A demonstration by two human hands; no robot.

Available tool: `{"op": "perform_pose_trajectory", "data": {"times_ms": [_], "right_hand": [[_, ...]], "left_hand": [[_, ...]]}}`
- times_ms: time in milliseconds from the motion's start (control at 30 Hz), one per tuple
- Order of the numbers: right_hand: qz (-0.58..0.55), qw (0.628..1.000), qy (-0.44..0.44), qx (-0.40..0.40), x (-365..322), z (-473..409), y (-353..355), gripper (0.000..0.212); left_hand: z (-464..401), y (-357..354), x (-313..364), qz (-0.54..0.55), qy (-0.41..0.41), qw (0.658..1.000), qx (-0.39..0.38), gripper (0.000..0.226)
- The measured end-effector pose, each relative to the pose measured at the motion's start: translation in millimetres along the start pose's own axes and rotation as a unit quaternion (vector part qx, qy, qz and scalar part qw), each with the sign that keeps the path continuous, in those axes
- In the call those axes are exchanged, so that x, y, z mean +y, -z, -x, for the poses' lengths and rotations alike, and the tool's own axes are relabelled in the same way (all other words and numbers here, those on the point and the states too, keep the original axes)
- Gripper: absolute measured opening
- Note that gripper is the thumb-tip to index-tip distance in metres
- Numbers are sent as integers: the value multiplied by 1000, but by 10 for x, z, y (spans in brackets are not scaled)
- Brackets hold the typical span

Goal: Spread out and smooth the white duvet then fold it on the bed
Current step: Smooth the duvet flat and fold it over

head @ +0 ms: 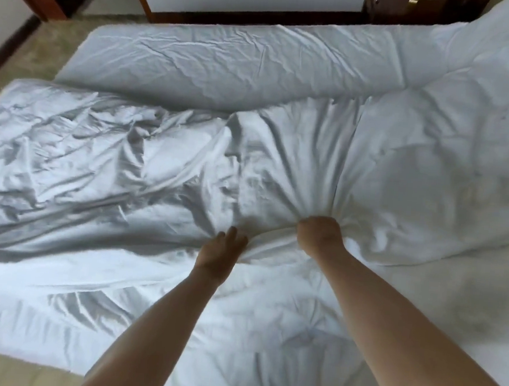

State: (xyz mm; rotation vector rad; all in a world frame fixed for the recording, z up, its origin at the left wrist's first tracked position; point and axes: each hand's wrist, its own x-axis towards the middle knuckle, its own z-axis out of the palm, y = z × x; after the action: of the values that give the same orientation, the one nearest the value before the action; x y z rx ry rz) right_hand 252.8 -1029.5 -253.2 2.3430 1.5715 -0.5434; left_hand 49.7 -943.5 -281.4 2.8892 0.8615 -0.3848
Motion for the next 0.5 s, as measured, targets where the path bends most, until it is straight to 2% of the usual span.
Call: {"op": "perform_pose_trajectory", "data": {"times_ms": [100,367,433,500], "right_hand": [[-7,1000,-11,1,3,338,212,32],[28,999,-37,6,-282,1436,785,32],[41,999,-33,3,-426,1709,725,33],[60,998,-28,13,-512,1895,475,33]], "left_hand": [[297,392,182,44,34,998,-11,15],[1187,1062,319,-32,31,996,72,28],[1464,940,335,-17,36,997,60,30],[1628,664,350,17,42,999,3,41]]}}
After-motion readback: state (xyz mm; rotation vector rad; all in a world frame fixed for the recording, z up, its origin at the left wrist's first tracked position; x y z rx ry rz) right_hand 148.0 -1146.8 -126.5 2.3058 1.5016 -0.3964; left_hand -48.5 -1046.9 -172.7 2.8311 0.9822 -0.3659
